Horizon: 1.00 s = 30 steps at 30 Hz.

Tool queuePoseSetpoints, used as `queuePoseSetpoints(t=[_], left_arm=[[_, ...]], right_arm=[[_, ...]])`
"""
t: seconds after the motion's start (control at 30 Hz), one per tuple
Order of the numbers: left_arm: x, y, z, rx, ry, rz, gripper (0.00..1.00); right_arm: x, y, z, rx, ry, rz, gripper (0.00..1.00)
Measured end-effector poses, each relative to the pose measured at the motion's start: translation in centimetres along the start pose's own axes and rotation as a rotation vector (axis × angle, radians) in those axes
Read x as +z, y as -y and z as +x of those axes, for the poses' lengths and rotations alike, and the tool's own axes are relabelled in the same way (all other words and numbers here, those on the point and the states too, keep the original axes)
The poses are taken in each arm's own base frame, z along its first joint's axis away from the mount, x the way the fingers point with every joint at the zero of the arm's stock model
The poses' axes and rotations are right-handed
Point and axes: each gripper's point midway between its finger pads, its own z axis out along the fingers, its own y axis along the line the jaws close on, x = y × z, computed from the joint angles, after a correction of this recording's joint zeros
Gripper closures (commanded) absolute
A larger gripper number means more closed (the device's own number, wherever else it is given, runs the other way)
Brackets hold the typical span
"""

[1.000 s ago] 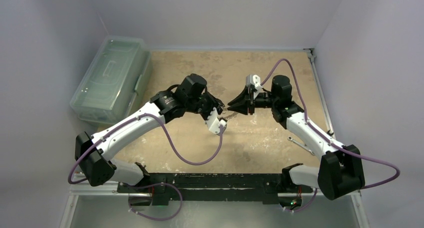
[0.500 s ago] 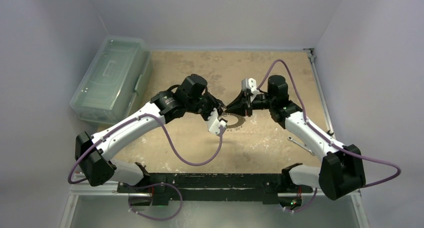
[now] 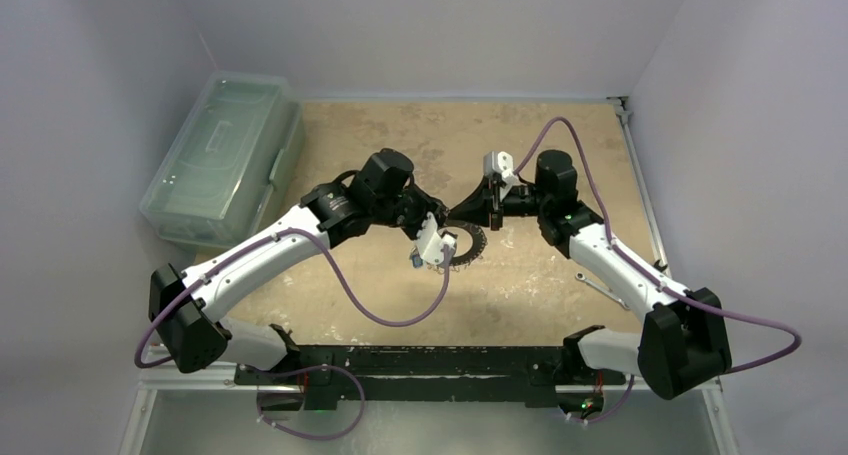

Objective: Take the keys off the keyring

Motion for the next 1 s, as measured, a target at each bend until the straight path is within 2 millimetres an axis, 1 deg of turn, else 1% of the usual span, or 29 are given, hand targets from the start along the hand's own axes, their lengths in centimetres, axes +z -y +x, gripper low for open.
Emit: queuePoseSetpoints(t=[0.07, 0.13, 0.2, 0.33, 0.47, 0.63, 0.8, 1.0], left_arm=[[-0.1, 0.4, 0.3, -0.019, -0.016, -0.001, 1.0], [-0.2, 1.0, 0.7, -0.036, -0.032, -0.001, 1.0], [-0.2, 1.9, 1.1, -0.051, -0.052, 0.012, 1.0], [-0.1, 2.4, 1.2, -0.066, -0.054, 0.009, 1.0], [-0.2, 2.0, 1.0, -0.063, -0.051, -0.009, 1.0], [-0.7, 1.0, 0.8, -0.07, -0.054, -0.036, 1.0], [-1.2, -0.3, 0.6, -0.065, -0.056, -0.056, 1.0], [-0.6, 0.2, 0.7, -0.069, -0.057, -0.022, 1.0]], right_arm=[[0.0, 0.2, -0.3, 0.021, 0.02, 0.011, 1.0], [-0.1, 0.2, -0.2, 0.055, 0.039, 0.019, 1.0], [-0.2, 0.2, -0.2, 0.084, 0.064, 0.029, 1.0], [-0.4, -0.2, -0.2, 0.144, 0.121, 0.032, 1.0], [-0.6, -0.2, -0.7, 0.161, 0.152, 0.035, 1.0], [-0.8, 0.1, -1.2, 0.144, 0.168, 0.048, 1.0], [-0.9, 0.7, -0.6, 0.109, 0.151, 0.074, 1.0], [-0.9, 1.2, 0.3, 0.066, 0.118, 0.093, 1.0]])
